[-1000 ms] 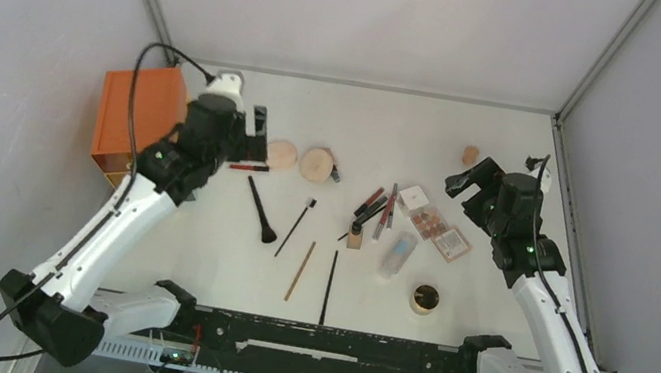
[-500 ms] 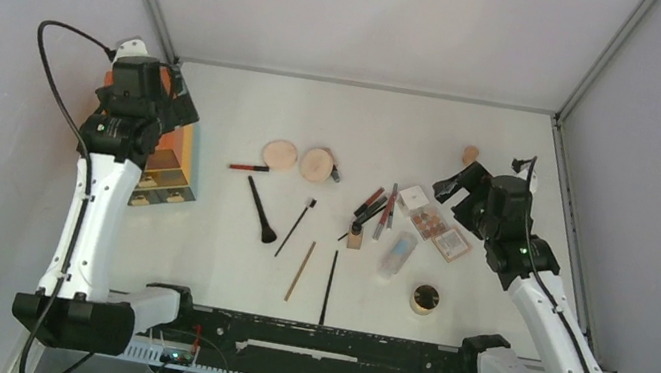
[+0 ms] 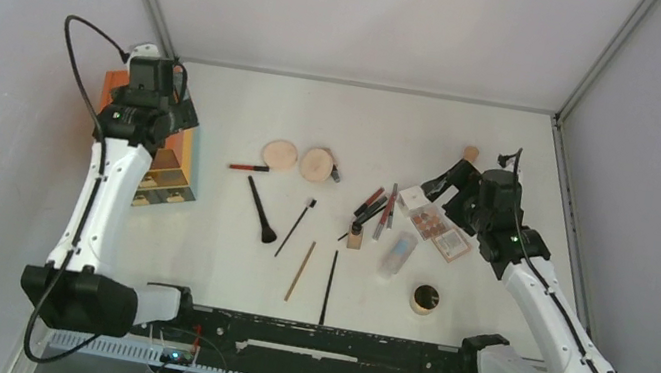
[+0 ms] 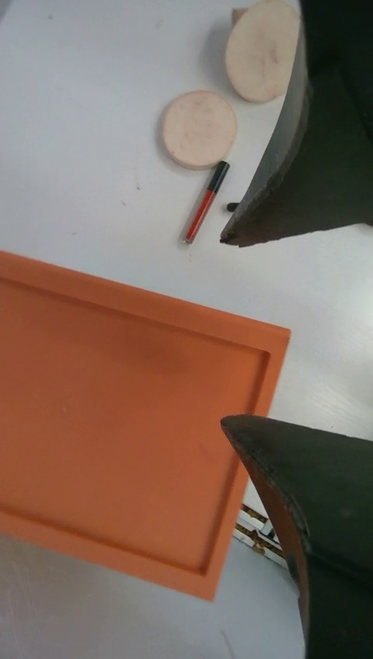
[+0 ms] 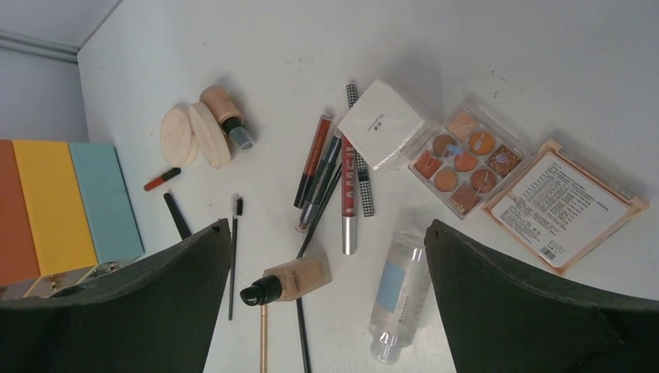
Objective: Organize the makeup
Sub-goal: Move the storage box to the center of the board.
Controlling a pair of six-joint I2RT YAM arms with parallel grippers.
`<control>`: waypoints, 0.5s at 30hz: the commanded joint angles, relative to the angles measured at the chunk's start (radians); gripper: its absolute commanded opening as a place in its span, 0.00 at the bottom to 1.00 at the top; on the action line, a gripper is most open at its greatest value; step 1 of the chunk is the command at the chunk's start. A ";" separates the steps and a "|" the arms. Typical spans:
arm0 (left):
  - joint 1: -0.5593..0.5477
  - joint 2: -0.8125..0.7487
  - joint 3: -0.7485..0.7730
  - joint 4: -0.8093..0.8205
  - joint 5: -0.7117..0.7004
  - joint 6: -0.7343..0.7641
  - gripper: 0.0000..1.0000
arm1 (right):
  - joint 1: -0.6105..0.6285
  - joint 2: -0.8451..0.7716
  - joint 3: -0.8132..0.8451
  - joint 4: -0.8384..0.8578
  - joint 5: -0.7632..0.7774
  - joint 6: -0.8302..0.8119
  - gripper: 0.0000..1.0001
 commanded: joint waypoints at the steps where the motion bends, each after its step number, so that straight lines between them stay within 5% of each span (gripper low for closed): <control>1: -0.003 0.044 -0.034 0.065 0.071 -0.006 0.77 | 0.013 0.006 0.023 0.047 -0.012 0.009 1.00; 7: -0.004 0.081 -0.072 0.103 0.069 -0.015 0.54 | 0.017 0.023 0.021 0.009 0.018 0.007 1.00; 15: -0.001 0.166 -0.034 0.116 0.127 -0.013 0.52 | 0.017 0.019 0.020 0.009 0.009 0.006 1.00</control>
